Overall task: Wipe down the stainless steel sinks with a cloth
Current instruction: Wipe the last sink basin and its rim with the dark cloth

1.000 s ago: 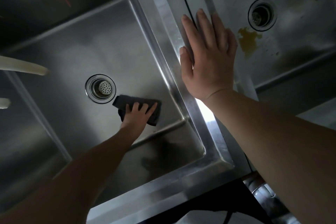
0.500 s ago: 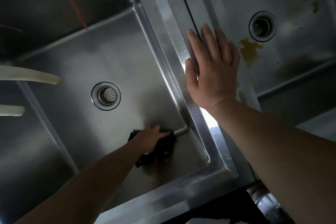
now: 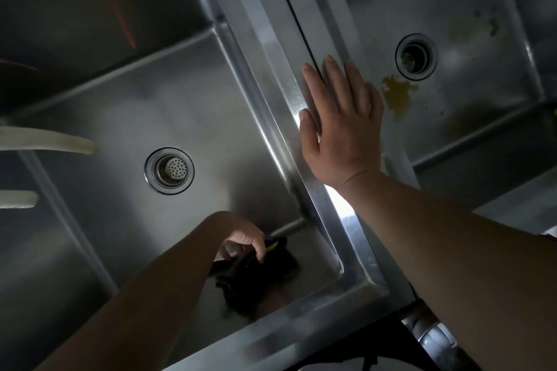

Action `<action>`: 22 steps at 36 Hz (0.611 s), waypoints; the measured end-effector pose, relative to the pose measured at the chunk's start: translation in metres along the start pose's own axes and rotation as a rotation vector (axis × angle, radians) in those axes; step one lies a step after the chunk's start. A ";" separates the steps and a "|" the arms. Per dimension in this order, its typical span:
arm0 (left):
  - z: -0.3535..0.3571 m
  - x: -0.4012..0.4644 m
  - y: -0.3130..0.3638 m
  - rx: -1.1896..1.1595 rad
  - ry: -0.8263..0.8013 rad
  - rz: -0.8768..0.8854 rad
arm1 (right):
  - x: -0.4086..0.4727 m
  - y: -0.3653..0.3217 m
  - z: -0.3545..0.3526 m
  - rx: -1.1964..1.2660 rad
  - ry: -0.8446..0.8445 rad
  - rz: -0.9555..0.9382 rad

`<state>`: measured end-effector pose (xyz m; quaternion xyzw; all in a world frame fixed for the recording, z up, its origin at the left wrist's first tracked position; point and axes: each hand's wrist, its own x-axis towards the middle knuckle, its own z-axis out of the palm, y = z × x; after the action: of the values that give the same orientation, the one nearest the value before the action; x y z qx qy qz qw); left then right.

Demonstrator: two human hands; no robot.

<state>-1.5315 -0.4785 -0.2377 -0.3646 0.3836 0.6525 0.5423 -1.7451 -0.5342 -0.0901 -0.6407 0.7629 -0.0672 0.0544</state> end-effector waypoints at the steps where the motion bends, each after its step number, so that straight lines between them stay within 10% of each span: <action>1: 0.004 -0.003 -0.001 0.017 0.014 0.016 | 0.000 0.000 0.000 -0.001 -0.003 0.001; 10: 0.036 -0.045 -0.011 0.078 0.286 0.261 | 0.001 -0.002 -0.002 0.004 -0.054 0.019; 22: 0.077 -0.144 -0.012 -1.244 0.624 1.005 | -0.001 0.004 0.000 0.074 -0.078 -0.035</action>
<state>-1.5029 -0.4697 -0.0771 -0.5454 0.2037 0.7768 -0.2399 -1.7491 -0.5324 -0.0904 -0.6538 0.7457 -0.0713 0.1068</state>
